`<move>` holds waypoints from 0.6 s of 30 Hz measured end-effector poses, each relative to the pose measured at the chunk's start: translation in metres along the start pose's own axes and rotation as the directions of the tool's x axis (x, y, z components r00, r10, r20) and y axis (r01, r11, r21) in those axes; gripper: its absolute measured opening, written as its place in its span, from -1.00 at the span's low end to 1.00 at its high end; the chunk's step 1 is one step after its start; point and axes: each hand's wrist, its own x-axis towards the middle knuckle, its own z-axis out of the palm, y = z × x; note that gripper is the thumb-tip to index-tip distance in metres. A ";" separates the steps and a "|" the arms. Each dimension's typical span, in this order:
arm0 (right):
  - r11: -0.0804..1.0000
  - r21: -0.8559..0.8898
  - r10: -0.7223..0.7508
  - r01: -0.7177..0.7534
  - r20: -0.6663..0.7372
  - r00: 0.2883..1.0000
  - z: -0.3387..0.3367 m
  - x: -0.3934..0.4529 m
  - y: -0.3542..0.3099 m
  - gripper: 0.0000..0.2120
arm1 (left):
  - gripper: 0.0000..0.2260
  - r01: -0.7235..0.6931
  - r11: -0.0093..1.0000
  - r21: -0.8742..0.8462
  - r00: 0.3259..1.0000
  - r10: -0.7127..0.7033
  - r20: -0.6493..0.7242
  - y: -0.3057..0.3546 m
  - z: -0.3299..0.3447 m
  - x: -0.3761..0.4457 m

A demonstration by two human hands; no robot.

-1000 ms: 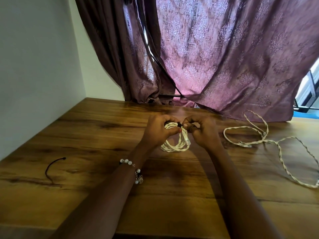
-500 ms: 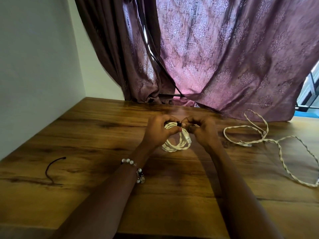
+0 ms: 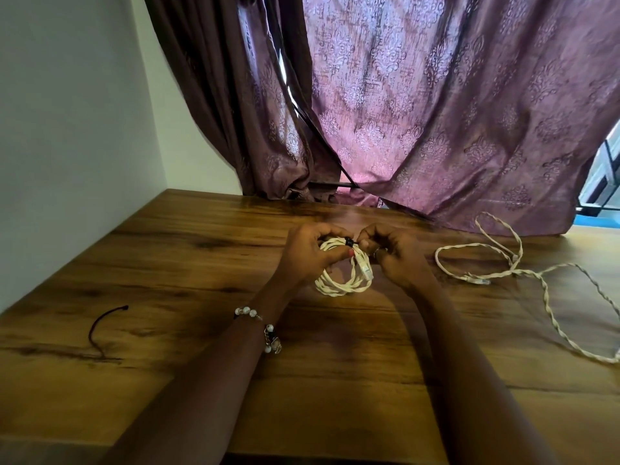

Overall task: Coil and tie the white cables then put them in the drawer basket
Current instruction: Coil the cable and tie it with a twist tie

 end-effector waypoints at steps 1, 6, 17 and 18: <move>0.999 -0.022 -0.036 0.035 -0.025 0.999 0.001 0.000 0.000 -0.91 | -0.75 0.014 1.000 -0.026 1.000 -0.014 -0.008 0.001 0.000 0.000; 0.980 -0.151 -0.148 0.131 -0.112 0.983 0.002 0.005 -0.005 -0.91 | -0.74 0.027 0.998 -0.052 1.000 -0.028 -0.010 0.005 -0.002 0.000; 0.889 -0.408 -0.308 0.208 -0.195 0.931 0.011 0.008 -0.017 -0.87 | -0.74 -0.098 0.994 0.052 0.995 0.098 -0.001 0.010 -0.001 0.000; 0.887 -0.414 -0.307 0.206 -0.194 0.932 0.011 0.009 -0.017 -0.88 | -0.74 -0.091 0.994 0.052 0.996 0.091 -0.001 0.009 0.001 -0.001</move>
